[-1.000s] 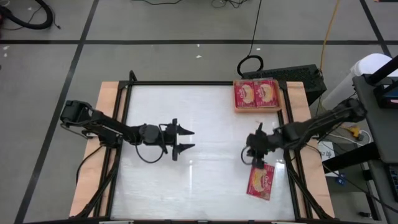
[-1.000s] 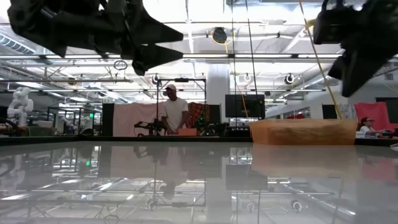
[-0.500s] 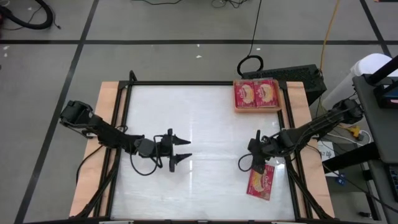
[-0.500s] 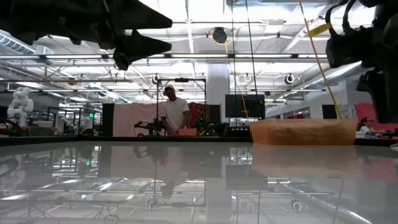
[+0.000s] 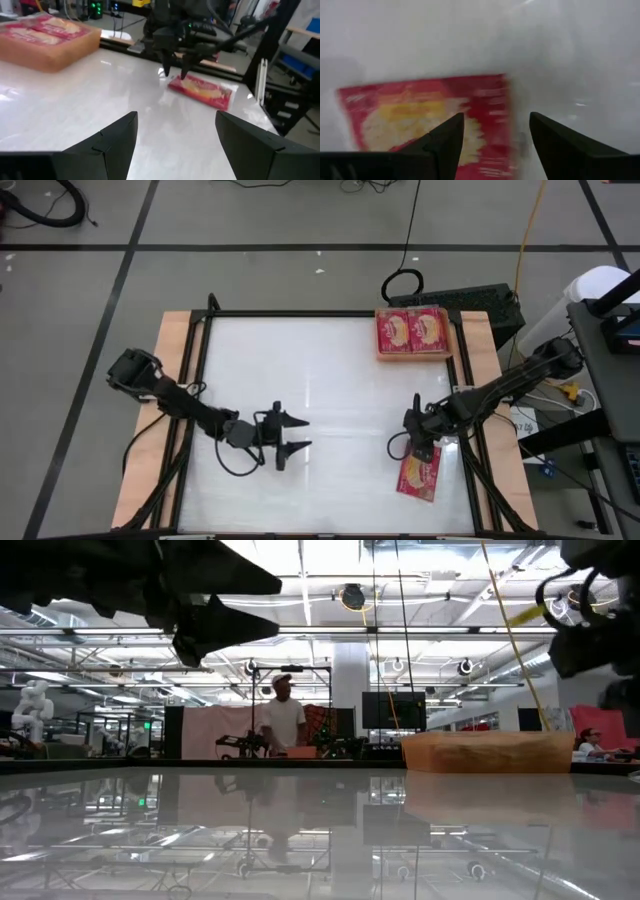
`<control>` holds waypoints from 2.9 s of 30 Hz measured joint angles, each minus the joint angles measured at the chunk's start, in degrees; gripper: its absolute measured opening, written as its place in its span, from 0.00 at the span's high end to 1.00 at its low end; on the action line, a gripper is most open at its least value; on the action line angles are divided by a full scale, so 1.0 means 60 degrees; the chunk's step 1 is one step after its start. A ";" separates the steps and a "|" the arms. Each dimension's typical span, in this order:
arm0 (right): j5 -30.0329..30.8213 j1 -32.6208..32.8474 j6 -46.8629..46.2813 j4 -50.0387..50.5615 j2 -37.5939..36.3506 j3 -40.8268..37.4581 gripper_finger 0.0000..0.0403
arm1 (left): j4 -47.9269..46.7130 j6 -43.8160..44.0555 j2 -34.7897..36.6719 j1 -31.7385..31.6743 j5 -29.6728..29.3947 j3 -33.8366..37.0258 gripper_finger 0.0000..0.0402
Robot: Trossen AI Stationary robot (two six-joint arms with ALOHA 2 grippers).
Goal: Sort popcorn bags into baskets
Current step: Put the red popcorn bag into the orange bin
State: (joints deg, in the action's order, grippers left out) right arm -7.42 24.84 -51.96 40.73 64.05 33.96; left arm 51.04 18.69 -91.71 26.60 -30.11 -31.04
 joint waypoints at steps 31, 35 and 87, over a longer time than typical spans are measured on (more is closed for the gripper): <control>0.2038 -0.0603 0.0274 -0.2660 -0.0877 -0.0863 0.64 | -0.0076 -0.1023 -0.0795 -0.0745 0.0044 -0.1044 0.33; 0.1652 -0.0610 -0.1332 -0.0726 -0.1212 -0.0685 0.61 | -0.0147 -0.0993 -0.0792 -0.0739 0.0044 -0.1044 0.33; 0.5727 -0.2314 0.9354 -1.3774 -0.0128 -0.2507 1.00 | -0.0534 -0.2341 -0.0795 -0.3938 0.3461 -0.2696 0.33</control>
State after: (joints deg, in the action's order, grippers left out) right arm 26.94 10.95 4.16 -41.92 63.28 18.92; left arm 47.84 4.65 -96.49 2.97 -9.35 -47.21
